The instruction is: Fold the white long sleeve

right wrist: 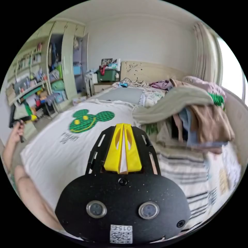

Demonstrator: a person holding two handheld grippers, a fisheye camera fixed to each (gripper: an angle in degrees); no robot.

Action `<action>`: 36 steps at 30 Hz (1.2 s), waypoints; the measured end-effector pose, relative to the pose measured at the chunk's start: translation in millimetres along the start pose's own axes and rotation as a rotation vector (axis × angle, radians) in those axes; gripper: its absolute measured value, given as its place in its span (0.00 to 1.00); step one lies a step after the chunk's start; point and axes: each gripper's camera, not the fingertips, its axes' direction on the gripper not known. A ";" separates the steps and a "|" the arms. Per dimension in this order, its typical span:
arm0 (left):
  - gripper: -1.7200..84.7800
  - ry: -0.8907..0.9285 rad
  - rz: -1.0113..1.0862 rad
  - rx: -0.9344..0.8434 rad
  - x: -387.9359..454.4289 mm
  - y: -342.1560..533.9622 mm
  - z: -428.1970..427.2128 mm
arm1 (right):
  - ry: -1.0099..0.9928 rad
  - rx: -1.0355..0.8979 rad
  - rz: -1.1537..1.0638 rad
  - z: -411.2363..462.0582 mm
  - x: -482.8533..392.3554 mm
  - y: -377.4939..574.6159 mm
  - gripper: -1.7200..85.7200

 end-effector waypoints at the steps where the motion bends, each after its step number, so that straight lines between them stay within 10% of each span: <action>1: 0.02 -0.036 -0.031 0.028 -0.7 17.5 -16.2 | -0.031 0.020 0.040 -22.8 2.3 18.1 0.01; 9: 0.07 -0.146 -0.247 0.235 20.9 134.3 -118.9 | 0.264 -0.062 0.232 -161.4 -35.3 125.1 0.02; 36: 0.14 -0.095 -0.414 0.089 -33.9 152.8 -179.8 | 0.070 -0.119 0.410 -236.0 41.0 91.5 0.12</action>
